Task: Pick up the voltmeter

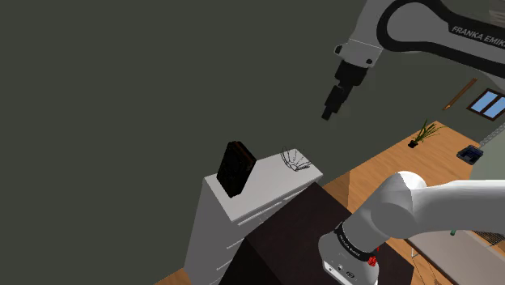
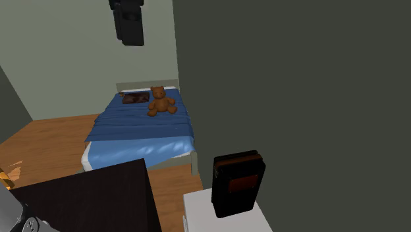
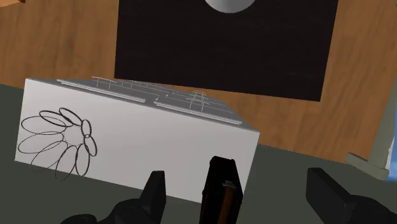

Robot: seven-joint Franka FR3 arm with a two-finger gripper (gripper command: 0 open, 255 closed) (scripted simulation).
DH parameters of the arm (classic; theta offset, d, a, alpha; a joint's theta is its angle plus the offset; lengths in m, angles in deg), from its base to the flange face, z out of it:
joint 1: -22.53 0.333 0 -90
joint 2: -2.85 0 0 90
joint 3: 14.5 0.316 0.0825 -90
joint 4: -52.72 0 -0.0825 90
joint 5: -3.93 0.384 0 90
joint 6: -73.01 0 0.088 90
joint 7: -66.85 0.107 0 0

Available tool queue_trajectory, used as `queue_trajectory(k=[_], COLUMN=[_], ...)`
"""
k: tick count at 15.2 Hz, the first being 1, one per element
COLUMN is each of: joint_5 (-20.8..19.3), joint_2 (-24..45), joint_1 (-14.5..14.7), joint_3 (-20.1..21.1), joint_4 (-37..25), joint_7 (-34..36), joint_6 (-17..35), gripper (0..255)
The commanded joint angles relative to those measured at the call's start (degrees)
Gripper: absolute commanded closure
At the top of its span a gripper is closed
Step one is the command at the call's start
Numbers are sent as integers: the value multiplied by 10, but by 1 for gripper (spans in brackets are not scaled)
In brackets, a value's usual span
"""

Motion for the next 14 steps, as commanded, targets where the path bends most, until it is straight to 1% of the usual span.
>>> queue_trajectory(k=[1,8,14], joint_5=[0,44,82], joint_2=[0,34,107], joint_1=[0,-14,-20], joint_3=[0,22,42], joint_4=[0,105,163], joint_7=[0,89,157], joint_6=[0,161,314], gripper=[0,0,0])
